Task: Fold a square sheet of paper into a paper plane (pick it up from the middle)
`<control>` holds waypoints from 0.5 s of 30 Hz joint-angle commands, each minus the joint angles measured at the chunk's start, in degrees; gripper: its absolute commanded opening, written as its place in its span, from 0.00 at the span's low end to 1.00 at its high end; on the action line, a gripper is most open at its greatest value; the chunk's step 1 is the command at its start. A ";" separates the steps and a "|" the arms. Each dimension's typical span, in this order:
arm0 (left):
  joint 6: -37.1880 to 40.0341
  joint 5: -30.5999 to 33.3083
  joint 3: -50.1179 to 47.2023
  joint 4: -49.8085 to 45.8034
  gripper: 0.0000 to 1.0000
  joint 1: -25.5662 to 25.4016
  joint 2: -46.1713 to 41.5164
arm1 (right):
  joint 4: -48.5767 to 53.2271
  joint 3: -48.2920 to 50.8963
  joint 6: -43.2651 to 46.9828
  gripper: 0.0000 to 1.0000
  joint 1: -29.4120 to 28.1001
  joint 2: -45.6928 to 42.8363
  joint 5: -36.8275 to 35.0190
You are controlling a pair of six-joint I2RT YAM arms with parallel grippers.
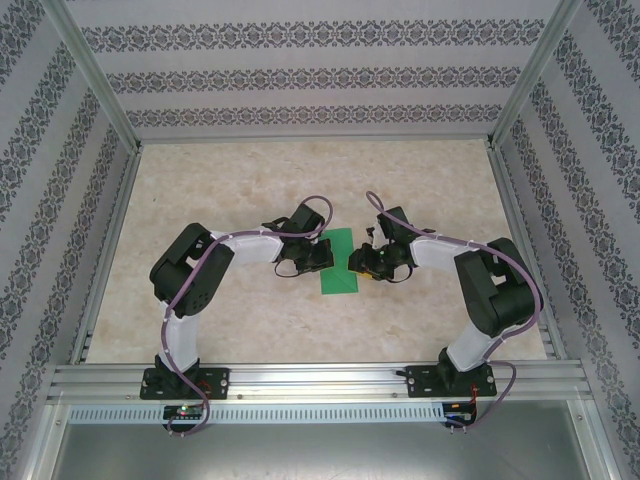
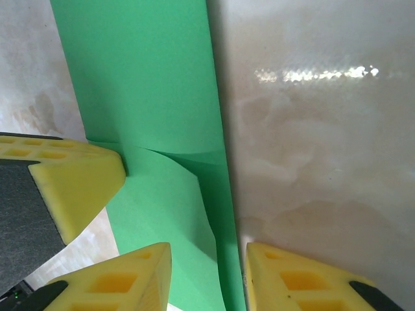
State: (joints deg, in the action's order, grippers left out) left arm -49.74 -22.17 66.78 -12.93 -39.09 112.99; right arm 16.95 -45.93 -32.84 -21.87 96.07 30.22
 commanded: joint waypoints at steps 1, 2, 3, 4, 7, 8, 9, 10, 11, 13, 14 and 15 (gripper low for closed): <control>0.69 0.03 0.57 0.27 0.04 -0.49 0.61 | -1.91 -0.89 0.66 0.35 -0.11 1.12 1.71; 0.61 0.03 0.54 0.16 0.04 -0.53 0.65 | -2.18 -0.84 0.66 0.35 -0.10 1.31 1.84; 0.60 -0.04 0.63 0.14 0.04 -0.51 0.65 | -2.33 -0.83 0.58 0.35 -0.06 1.39 1.86; 0.68 -0.06 0.75 0.06 0.04 -0.48 0.66 | -2.37 -0.83 0.58 0.35 -0.11 1.53 1.82; 0.78 0.03 0.64 -0.07 0.04 -0.55 0.57 | -4.16 -0.40 -0.08 0.34 -0.21 1.75 3.49; 0.74 0.04 0.64 -0.10 0.04 -0.55 0.57 | -4.90 -0.22 -0.50 0.34 -0.19 1.66 3.74; 0.78 0.03 0.65 -0.10 0.04 -0.51 0.65 | -5.33 -0.02 -0.73 0.34 -0.17 1.54 3.86; 0.78 0.04 0.65 -0.08 0.04 -0.50 0.57 | -5.26 -0.05 -0.69 0.34 -0.18 1.49 4.17; 0.78 0.07 0.63 -0.16 0.04 -0.58 0.60 | -5.13 -0.10 -0.48 0.34 -0.15 1.52 4.23; 0.69 0.07 0.64 -0.23 0.04 -0.54 0.51 | -5.42 0.21 -0.47 0.33 -0.07 1.40 4.30; 0.61 0.04 0.72 -0.25 0.04 -0.55 0.46 | -5.54 0.34 -0.48 0.33 -0.02 1.40 4.47; 0.64 0.11 0.77 -0.26 0.04 -0.51 0.39 | -5.56 0.39 -0.47 0.33 -0.01 1.40 4.59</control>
State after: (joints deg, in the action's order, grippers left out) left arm -49.74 -22.17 66.78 -12.93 -39.09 112.99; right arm 13.76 -45.91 -33.08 -21.87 97.06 33.08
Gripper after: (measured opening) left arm 0.061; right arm 0.333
